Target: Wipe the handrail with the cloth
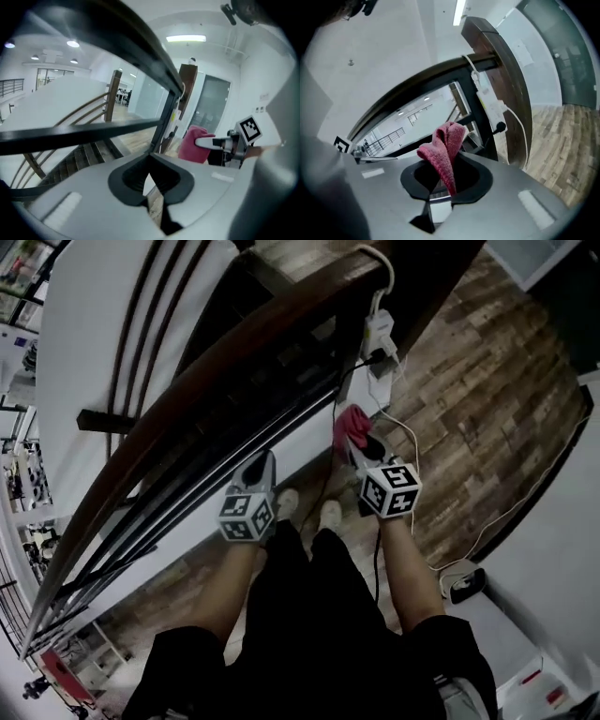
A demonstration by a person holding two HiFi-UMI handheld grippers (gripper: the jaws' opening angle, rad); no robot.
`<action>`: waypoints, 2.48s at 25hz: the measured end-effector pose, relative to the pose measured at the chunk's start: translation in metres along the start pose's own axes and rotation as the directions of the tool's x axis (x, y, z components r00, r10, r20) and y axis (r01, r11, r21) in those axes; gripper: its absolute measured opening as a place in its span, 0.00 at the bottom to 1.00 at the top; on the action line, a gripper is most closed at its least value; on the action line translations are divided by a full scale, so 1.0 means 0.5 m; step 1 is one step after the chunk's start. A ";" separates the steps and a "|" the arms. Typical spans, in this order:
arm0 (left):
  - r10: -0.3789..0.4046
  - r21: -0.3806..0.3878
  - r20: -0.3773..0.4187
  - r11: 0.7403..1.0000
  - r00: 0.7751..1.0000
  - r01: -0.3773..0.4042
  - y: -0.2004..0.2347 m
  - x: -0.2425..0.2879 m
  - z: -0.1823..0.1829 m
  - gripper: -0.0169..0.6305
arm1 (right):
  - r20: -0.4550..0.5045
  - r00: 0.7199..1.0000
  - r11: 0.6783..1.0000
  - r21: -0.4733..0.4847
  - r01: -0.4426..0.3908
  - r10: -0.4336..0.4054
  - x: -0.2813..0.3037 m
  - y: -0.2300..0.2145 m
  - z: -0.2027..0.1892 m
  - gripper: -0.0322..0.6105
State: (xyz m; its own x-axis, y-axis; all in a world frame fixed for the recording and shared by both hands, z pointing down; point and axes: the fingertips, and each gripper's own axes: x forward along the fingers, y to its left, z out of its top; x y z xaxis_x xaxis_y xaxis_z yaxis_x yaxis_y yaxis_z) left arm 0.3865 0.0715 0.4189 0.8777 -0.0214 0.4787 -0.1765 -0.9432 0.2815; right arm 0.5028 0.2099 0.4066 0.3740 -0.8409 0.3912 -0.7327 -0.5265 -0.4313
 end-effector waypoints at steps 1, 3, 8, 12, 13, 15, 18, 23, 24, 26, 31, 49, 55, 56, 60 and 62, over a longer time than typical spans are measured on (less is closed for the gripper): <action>0.005 -0.011 0.032 1.000 0.999 -0.004 -0.009 -0.025 0.021 0.02 | 0.004 1.000 1.000 -0.022 -0.017 0.017 -0.022 0.023 0.009 0.13; 0.013 -0.027 0.089 1.000 0.996 -0.011 -0.022 -0.071 0.057 0.02 | 0.016 0.998 0.996 -0.068 -0.053 0.054 -0.057 0.067 0.029 0.13; 0.067 -0.014 0.202 0.998 0.977 -0.066 -0.006 -0.189 0.116 0.02 | 0.065 0.978 0.970 -0.161 -0.185 0.197 -0.083 0.176 0.085 0.13; 0.182 -0.089 0.261 0.982 0.948 -0.164 0.073 -0.300 0.125 0.02 | 0.056 0.946 0.918 -0.264 -0.295 0.320 -0.053 0.290 0.104 0.13; 0.214 -0.122 0.275 0.975 0.937 -0.187 0.095 -0.326 0.122 0.02 | 0.050 0.935 0.901 -0.289 -0.324 0.352 -0.047 0.323 0.104 0.13; 0.271 -0.166 0.305 0.959 0.913 -0.229 0.135 -0.373 0.116 0.02 | 0.038 0.908 0.861 -0.337 -0.382 0.418 -0.037 0.392 0.099 0.13; 0.313 -0.194 0.353 0.947 0.882 -0.258 0.180 -0.431 0.117 0.02 | 0.015 0.867 0.804 -0.382 -0.456 0.499 -0.021 0.491 0.080 0.13; 0.371 -0.215 0.417 0.927 0.830 -0.306 0.253 -0.556 0.093 0.02 | -0.074 0.776 0.679 -0.437 -0.590 0.626 -0.018 0.674 0.013 0.13; 0.386 -0.223 0.423 0.921 0.820 -0.319 0.275 -0.585 0.081 0.02 | -0.097 0.759 0.650 -0.456 -0.608 0.643 -0.018 0.714 -0.007 0.13; 0.414 -0.246 0.428 0.909 0.803 -0.337 0.324 -0.644 0.052 0.02 | -0.139 0.738 0.601 -0.492 -0.630 0.660 -0.015 0.790 -0.055 0.13; 0.451 -0.280 0.426 0.890 0.784 -0.360 0.438 -0.796 -0.005 0.02 | -0.146 0.736 0.588 -0.508 -0.629 0.661 -0.005 0.959 -0.144 0.13; 0.728 -0.454 0.314 0.679 0.609 -0.577 0.509 -1.121 -0.250 0.02 | -0.355 0.570 0.426 -0.407 -0.808 0.741 -0.032 1.149 -0.354 0.13; 0.823 -0.520 0.295 0.564 0.484 -0.642 0.489 -1.186 -0.303 0.02 | -0.463 0.428 0.272 -0.367 -0.889 0.776 -0.037 1.210 -0.420 0.13; 0.832 -0.526 0.294 0.552 0.471 -0.647 0.491 -1.195 -0.314 0.02 | -0.477 0.410 0.246 -0.368 -0.896 0.777 -0.041 1.224 -0.433 0.13; 0.847 -0.535 0.292 0.530 0.445 -0.657 0.528 -1.214 -0.374 0.02 | -0.501 0.367 0.178 -0.385 -0.906 0.784 -0.035 1.279 -0.495 0.13; 0.848 -0.519 0.296 0.529 0.439 -0.672 0.570 -1.216 -0.402 0.02 | -0.498 0.357 0.163 -0.391 -0.906 0.790 -0.006 1.307 -0.536 0.13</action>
State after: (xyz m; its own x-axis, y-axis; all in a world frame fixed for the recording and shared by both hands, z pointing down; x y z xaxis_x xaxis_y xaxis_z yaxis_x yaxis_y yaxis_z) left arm -0.2869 -0.1179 0.3753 0.3676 -0.9077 0.2025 -0.9141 -0.3125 0.2585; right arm -0.1294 -0.0981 0.3414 -0.7284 -0.6542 0.2037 -0.6807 0.7248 -0.1064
